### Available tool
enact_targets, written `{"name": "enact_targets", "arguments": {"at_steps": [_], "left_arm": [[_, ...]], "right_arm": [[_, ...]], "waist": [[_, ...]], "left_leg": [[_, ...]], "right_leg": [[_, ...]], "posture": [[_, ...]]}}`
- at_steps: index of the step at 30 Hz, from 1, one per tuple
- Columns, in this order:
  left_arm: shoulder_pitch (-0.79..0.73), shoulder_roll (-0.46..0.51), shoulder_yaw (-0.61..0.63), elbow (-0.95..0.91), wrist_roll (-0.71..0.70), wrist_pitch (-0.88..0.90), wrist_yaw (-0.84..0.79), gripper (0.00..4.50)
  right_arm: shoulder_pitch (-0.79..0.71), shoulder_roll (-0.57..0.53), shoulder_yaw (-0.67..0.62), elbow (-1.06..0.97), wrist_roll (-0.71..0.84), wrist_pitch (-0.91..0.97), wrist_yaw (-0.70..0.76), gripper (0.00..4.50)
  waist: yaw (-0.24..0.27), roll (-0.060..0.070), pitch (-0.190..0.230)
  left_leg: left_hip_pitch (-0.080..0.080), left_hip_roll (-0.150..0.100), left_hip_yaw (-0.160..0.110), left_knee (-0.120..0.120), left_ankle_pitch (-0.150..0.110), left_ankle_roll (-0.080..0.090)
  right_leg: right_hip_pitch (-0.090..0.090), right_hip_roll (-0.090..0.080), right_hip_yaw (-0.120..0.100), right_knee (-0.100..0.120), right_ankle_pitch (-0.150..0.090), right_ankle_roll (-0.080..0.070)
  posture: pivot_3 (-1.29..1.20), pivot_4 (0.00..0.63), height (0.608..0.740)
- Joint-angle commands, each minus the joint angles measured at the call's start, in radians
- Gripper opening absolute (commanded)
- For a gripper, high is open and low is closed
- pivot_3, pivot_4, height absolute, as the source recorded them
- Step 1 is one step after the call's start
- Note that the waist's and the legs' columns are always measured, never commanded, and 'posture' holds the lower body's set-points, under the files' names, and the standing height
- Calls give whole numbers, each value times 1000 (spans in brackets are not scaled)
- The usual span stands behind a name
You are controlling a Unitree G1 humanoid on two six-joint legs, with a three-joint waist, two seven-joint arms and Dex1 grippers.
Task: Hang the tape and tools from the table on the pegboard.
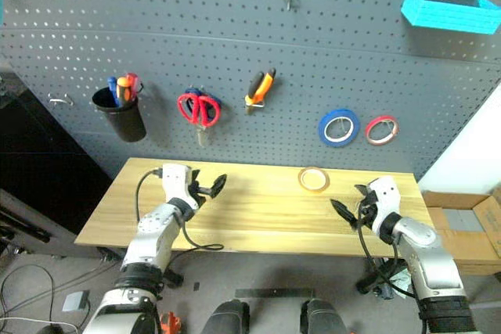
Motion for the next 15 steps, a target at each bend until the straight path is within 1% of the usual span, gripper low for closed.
{"name": "enact_targets", "arguments": {"at_steps": [1, 4, 8, 13, 15], "left_arm": [[-20, -8, -7, -10, 49, -22, 60, 4436], [-40, -17, -25, 1, 85, -30, 92, 4436], [-34, -29, -21, -21, 36, -16, -1, 4436], [-9, -26, -29, -44, 64, -120, -21, 4436], [-1, -39, -5, -52, 12, -102, -54, 4436]], "right_arm": [[-8, 22, -50, 8, -2, -80, -30, 4500], [6, 47, -53, 2, 0, -102, -39, 4500], [25, 65, -55, 3, -4, -118, -51, 4500], [16, 67, -44, 5, -11, -119, -48, 4500], [10, 68, -44, 10, -11, -120, -47, 4500]], "waist": [[0, 2, -4], [1, 6, -10], [6, 12, -20], [6, 14, -21], [7, 14, -21]], "left_leg": [[0, 0, 1, 0, 0, 0], [0, 0, 1, 0, 0, 0], [0, 1, 2, 0, 0, 0], [1, 0, 4, -1, 0, 0], [1, 0, 4, -1, 0, 0]], "right_leg": [[0, 0, 0, 0, 0, 0], [0, 0, 0, 0, 0, 0], [0, -1, -1, 0, 0, 0], [-1, -2, -1, 3, 0, 0], [-2, -2, 0, 3, 0, 0]], "posture": [[57, 34, 740], [59, 38, 740], [60, 37, 740], [65, 35, 740], [71, 31, 740]]}}
